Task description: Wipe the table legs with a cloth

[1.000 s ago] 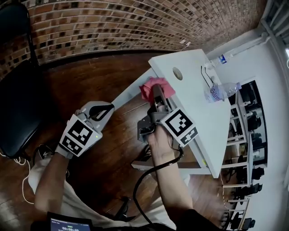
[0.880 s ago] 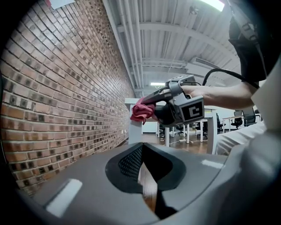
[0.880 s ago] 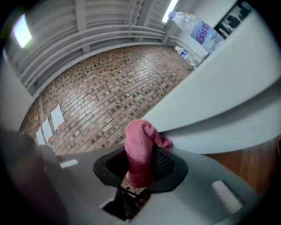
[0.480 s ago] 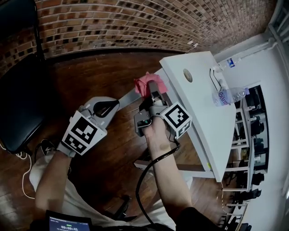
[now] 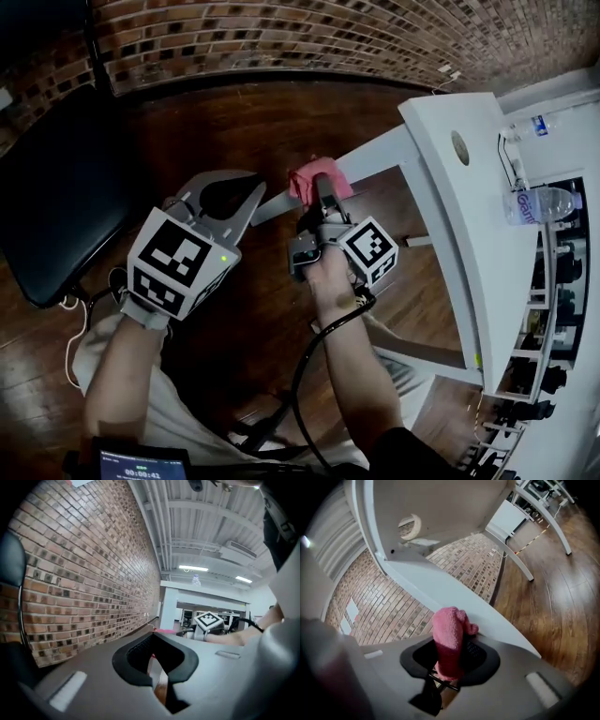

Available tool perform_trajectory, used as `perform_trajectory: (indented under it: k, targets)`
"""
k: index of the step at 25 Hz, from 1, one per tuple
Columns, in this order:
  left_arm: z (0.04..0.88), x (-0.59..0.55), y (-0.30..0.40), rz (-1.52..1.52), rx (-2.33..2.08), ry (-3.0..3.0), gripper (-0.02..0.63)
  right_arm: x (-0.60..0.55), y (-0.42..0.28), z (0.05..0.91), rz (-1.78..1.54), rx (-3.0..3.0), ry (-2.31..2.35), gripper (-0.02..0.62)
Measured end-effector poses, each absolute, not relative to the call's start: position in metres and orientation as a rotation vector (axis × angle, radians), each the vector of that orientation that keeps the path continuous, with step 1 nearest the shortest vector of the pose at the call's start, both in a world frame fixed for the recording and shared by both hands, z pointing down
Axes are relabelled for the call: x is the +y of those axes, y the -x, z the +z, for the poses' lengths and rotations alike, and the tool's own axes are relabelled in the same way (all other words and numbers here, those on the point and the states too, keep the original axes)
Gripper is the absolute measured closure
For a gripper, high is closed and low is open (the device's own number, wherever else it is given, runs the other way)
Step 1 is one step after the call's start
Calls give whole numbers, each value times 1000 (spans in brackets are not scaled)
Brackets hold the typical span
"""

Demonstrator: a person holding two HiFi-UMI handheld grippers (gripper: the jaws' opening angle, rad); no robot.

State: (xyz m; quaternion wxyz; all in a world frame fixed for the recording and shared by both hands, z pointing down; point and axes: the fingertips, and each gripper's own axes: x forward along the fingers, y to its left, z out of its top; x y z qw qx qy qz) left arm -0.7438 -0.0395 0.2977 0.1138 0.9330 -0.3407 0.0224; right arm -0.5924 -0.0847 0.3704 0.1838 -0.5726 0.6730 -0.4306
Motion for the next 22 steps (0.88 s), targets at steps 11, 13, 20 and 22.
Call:
perform_trajectory:
  k: [11,13,20,22]
  targets:
    - [393,-67,751,478,-1079,-2288,606,-86,596,547,-1400,1946,1638,495]
    - [397,-65,742,455,-1027,-2266,606,-84,594,584,-1434,1961,1665,495]
    - [426,-56,726,572,-965,-2228,606,-76,590,720,-1625,1979,1776,495]
    - [430,-57,722,577,-952,-2231,606,-75,590,753,-1683,1987,1820,495]
